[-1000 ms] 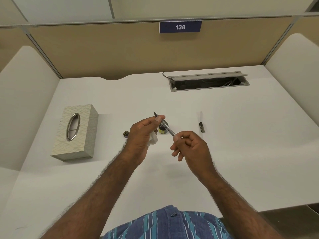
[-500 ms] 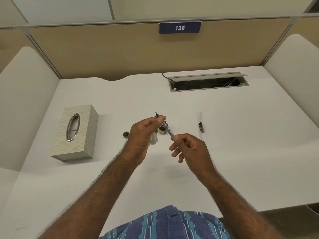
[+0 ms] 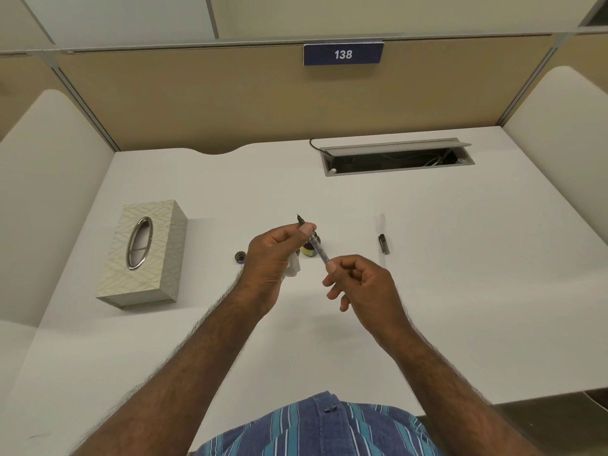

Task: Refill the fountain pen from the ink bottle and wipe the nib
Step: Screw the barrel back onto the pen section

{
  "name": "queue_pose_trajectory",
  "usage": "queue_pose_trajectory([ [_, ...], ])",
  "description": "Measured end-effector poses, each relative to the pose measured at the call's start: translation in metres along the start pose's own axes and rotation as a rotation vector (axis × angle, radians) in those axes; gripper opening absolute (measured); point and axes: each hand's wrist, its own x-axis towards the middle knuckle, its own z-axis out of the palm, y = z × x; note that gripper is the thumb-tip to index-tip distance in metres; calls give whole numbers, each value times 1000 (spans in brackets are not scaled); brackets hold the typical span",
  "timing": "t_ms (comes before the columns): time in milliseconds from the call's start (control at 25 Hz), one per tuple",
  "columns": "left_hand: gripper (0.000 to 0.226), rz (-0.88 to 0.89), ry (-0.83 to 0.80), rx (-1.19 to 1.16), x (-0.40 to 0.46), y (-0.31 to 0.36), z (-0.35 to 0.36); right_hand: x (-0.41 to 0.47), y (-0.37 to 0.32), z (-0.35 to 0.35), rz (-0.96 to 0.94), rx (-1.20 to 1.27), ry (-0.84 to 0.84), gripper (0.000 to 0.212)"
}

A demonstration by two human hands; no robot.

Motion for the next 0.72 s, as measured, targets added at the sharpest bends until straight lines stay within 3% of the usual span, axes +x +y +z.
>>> queue_pose_trajectory([
  [720, 13, 6, 8, 43, -1, -8, -2, -3, 5, 2, 25, -10, -40, 22],
])
